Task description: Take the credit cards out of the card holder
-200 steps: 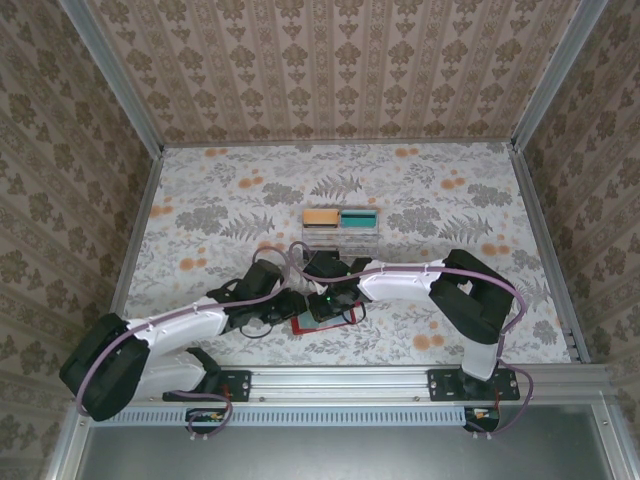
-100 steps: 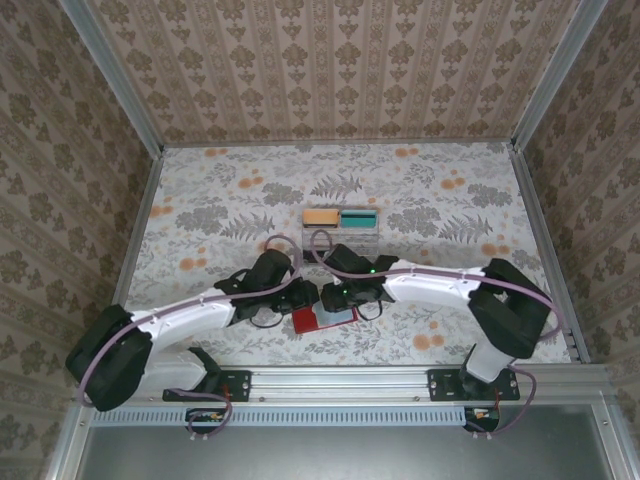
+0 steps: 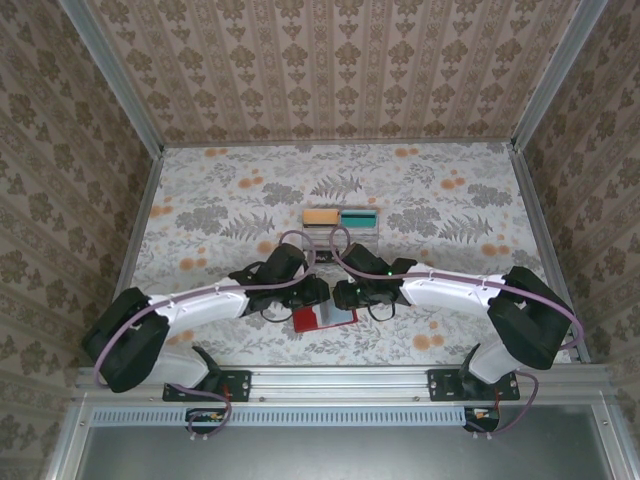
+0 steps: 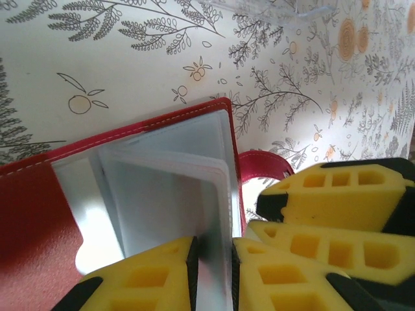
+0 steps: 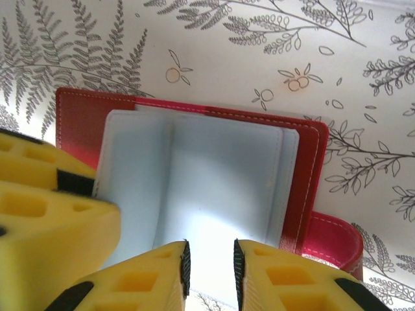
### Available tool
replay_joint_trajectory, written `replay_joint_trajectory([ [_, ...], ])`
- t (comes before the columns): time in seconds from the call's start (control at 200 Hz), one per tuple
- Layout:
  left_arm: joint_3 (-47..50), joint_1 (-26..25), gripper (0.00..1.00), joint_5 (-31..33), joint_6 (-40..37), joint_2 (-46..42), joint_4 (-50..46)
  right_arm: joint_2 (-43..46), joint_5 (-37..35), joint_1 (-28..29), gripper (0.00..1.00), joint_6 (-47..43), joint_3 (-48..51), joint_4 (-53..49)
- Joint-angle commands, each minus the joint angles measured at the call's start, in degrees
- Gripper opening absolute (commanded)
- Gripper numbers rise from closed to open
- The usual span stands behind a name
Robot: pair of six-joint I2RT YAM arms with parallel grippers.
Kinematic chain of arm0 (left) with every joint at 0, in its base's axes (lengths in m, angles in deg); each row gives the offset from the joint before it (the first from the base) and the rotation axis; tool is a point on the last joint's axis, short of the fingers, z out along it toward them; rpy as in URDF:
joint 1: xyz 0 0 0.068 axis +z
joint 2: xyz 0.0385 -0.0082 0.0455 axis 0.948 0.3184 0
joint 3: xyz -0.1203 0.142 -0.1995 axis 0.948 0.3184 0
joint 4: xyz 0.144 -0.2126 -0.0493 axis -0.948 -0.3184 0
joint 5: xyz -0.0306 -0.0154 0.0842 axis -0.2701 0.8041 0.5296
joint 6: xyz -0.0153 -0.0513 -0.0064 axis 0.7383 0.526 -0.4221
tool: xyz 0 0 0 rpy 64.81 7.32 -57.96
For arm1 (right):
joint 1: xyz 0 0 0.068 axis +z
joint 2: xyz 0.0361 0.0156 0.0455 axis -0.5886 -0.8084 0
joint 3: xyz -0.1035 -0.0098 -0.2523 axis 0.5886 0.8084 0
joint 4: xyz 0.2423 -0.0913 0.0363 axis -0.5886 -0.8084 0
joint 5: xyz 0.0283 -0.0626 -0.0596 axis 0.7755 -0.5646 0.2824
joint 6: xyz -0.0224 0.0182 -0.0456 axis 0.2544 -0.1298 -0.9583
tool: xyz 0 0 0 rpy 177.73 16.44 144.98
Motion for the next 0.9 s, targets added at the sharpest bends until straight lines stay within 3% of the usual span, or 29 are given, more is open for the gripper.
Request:
replay_joint_trajectory([
  [0.0,0.9,0.7,0.23,1.8,-1.9,-4.3,-3.0,-0.6,-0.1,-0.1,0.28,0.7,0.0,-0.2],
  [0.4,3.7,2.6,0.25,3.3,-1.4,-7.3,-5.5,0.2,-1.1,-0.7,0.32,0.0,-0.9,-1.7],
  [0.605,7.1,4.8,0.25,4.8,-0.4,-11.9,-8.5,3.5,-5.9,-1.0,0.38,0.1,-0.6,-3.9],
  [0.895,11.1,6.9,0.25,4.9,0.2,-16.0,-10.4,0.3,-1.2,-1.9,0.39,-0.3,-1.9,-2.3],
])
